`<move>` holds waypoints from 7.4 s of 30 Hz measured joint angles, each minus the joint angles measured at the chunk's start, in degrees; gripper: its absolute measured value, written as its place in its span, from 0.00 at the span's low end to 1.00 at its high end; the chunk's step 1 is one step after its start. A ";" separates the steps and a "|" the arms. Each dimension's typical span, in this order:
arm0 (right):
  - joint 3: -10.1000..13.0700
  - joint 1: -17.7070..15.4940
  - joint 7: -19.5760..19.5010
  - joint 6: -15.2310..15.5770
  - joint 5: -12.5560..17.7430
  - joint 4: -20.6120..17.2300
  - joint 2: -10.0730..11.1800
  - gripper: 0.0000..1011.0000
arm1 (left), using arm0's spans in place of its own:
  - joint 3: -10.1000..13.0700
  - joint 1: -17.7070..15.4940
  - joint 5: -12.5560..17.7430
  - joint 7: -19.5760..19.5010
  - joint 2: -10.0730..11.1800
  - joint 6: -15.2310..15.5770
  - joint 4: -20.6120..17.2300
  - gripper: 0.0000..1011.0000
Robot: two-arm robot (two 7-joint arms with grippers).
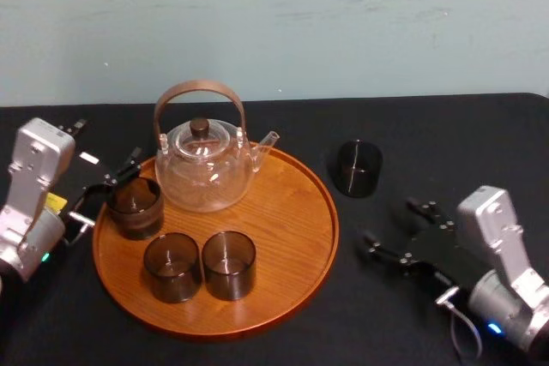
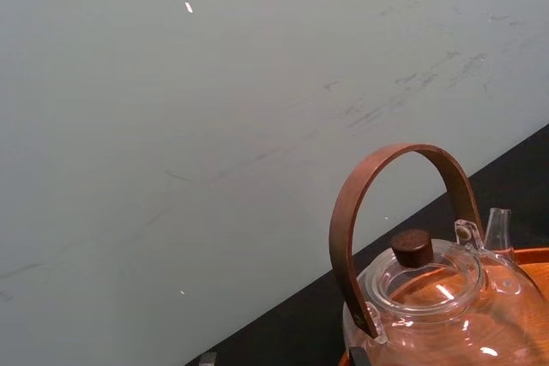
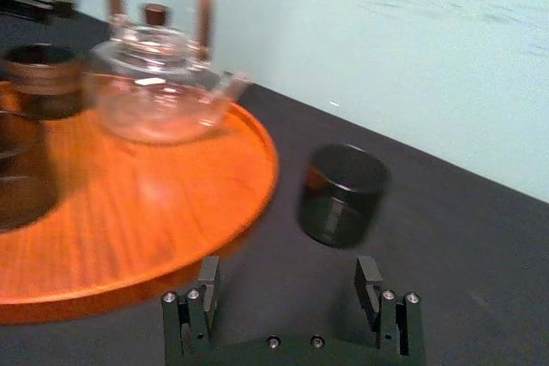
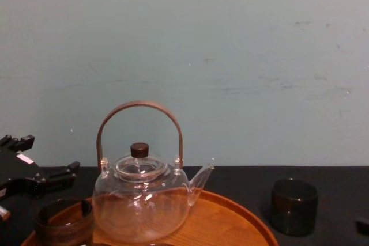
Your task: Pick up the glass from the table and place it on the tray.
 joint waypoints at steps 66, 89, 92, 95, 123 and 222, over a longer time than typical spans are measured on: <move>-2.49 22.77 8.41 9.31 2.12 19.73 -5.06 0.99 | 0.00 0.00 0.00 0.00 0.00 0.00 0.00 0.99; -4.76 29.38 10.80 5.94 2.13 30.75 -7.69 0.99 | 0.00 0.00 0.00 0.00 0.00 0.00 0.00 0.99; -5.02 29.92 10.96 5.49 1.87 31.65 -7.95 0.99 | 0.00 0.00 0.00 0.00 0.00 0.00 0.00 0.99; -5.16 30.15 10.96 5.27 1.67 31.95 -8.05 0.99 | 0.00 0.00 0.00 0.00 0.00 0.00 0.00 0.99; -4.95 29.91 10.89 5.47 1.72 31.57 -7.90 0.90 | 0.00 0.00 0.00 0.00 0.00 0.00 0.00 0.99; -14.94 30.32 21.66 1.64 8.71 25.77 -9.15 0.90 | 0.00 0.00 0.00 0.00 0.00 0.00 0.00 0.99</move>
